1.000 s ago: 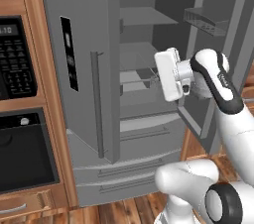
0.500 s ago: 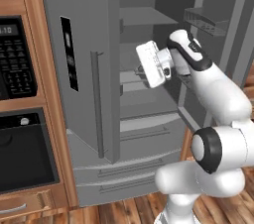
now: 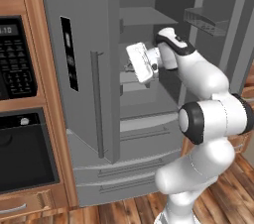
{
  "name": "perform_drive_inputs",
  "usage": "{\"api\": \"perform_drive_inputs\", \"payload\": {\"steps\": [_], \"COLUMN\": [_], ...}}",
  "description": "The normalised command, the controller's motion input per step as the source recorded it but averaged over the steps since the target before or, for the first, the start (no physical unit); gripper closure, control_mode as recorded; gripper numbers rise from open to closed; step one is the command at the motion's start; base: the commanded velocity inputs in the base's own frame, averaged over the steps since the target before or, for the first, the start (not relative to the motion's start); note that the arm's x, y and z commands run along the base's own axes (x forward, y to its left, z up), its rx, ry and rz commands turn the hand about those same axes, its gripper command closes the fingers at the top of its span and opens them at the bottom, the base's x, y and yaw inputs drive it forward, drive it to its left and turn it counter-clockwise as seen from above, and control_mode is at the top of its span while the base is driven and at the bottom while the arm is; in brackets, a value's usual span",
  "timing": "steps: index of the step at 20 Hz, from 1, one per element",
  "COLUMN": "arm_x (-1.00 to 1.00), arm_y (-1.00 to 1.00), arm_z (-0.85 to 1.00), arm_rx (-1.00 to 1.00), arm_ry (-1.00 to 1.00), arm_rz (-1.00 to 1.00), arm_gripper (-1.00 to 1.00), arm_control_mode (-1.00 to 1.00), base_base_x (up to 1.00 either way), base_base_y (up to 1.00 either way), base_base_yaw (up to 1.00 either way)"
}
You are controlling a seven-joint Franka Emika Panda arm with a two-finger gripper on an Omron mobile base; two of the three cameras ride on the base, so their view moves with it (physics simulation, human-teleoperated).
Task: Place one of the steaks on the plate and the other in the bowl. Then place the bowl in the fridge.
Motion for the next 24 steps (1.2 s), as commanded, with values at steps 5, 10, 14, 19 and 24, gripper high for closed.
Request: {"api": "perform_drive_inputs", "payload": {"steps": [5,10,14,19,24], "arm_x": [0.10,0.04,0.04,0.00,-0.04], "arm_y": [0.39,0.17,0.28,0.35,0.34], "arm_z": [-0.12,-0.07,-0.04,0.00,0.00], "arm_rx": [0.06,0.09,0.06,0.04,0.04], "arm_ry": [0.03,0.03,0.04,0.03,0.06], "arm_rz": [0.00,0.00,0.00,0.00,0.00], "arm_gripper": [1.00,1.00,1.00,1.00,1.00], "arm_control_mode": [-1.00,-1.00,-1.00,-1.00,-1.00], "base_base_x": [0.00,0.00,0.00,0.00,0.00], "base_base_y": [0.00,0.00,0.00,0.00,0.00], "base_base_yaw": [0.00,0.00,0.00,0.00,0.00]}}
